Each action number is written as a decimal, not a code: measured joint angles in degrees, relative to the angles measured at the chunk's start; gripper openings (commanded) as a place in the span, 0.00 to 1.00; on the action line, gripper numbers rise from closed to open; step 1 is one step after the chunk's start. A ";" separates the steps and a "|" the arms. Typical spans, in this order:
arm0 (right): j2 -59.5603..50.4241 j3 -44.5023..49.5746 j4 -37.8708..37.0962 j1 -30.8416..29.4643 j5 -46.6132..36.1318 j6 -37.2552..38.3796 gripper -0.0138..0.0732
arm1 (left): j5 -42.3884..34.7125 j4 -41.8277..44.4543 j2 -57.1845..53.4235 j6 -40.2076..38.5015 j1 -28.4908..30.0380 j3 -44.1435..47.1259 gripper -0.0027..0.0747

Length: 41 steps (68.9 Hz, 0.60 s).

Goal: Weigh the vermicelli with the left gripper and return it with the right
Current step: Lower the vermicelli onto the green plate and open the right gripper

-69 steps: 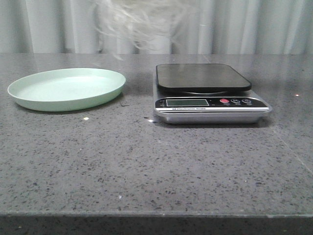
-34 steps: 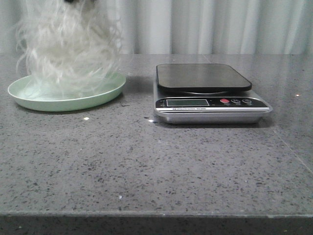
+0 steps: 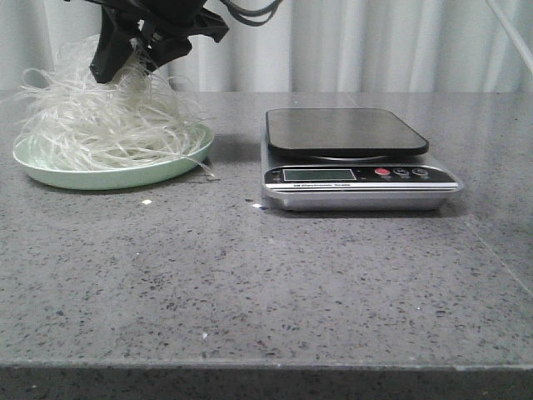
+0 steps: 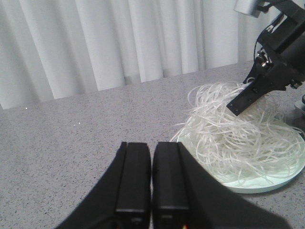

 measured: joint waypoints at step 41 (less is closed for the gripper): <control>-0.81 -0.64 0.00 -0.33 1.95 0.00 0.81 | 0.00 0.00 0.00 0.00 0.00 0.00 0.21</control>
